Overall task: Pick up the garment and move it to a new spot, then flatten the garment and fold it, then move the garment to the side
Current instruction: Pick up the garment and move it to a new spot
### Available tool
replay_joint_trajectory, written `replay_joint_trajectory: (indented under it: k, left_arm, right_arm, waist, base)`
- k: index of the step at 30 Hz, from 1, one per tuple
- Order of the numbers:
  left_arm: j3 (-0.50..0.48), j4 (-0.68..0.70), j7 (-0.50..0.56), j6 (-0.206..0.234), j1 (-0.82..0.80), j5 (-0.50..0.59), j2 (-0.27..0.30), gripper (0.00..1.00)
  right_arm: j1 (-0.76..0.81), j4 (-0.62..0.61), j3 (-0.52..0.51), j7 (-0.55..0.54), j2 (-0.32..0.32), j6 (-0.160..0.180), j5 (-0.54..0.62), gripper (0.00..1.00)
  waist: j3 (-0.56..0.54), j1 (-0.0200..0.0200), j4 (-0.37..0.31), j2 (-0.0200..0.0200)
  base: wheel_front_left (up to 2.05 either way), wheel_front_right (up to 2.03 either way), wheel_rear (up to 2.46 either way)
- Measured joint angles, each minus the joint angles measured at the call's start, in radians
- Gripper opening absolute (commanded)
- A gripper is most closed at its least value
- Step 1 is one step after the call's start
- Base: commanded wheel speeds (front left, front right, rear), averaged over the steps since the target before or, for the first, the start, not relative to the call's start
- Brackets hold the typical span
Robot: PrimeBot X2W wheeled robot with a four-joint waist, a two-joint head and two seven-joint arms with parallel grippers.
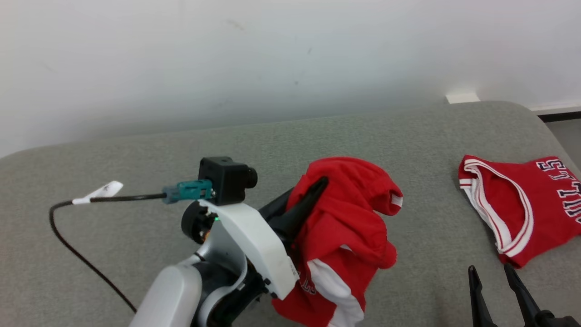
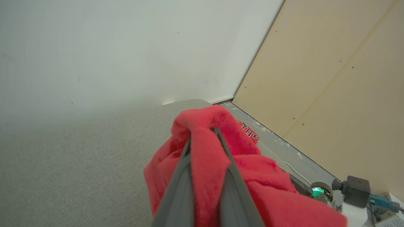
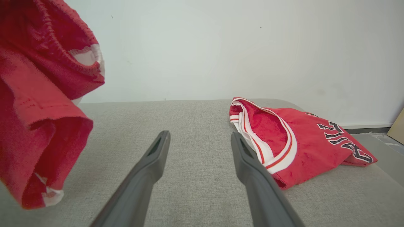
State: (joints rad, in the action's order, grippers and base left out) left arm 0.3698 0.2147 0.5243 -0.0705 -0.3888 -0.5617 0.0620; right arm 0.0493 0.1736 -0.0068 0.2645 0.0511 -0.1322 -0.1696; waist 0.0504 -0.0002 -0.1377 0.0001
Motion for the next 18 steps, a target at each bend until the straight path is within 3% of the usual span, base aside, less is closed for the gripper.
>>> replay_joint_trajectory:
  k: [6,9,16,17,18]
  left_arm:
    - [-0.006,-0.174,-0.09,0.074,0.044,-0.031,-0.01,0.0]
    - [-0.019,-0.332,-0.169,0.108,0.04,0.023,-0.004,0.0]
    - [-0.011,-0.655,-0.337,0.124,-0.014,0.115,0.016,0.01]
    - [-0.004,-0.685,-0.359,0.122,-0.023,0.128,0.016,0.24]
    - [0.003,-0.712,-0.379,0.117,-0.034,0.132,0.014,0.67]
  right_arm:
    - [-0.011,0.005,0.007,0.0,0.0,0.0,-0.016,1.0]
    - [-0.013,0.011,0.006,0.0,0.0,0.0,-0.018,1.0]
    - [-0.023,0.022,0.002,0.0,0.0,0.0,-0.026,1.0]
    - [-0.023,0.024,0.002,0.0,-0.001,0.0,-0.026,1.0]
    - [-0.023,0.025,0.001,0.0,-0.001,0.0,-0.026,1.0]
  waist:
    - [0.022,0.0001,-0.088,0.0]
    - [0.041,0.0001,-0.122,0.0]
    - [0.078,0.0002,-0.155,0.0]
    - [0.078,0.0002,-0.153,0.0001]
    - [0.077,0.0002,-0.15,0.0]
  base:
    - [0.0,0.0,0.0]
    - [0.0,0.0,0.0]
    - [0.0,0.0,0.0]
    - [0.0,0.0,0.0]
    - [0.0,0.0,0.0]
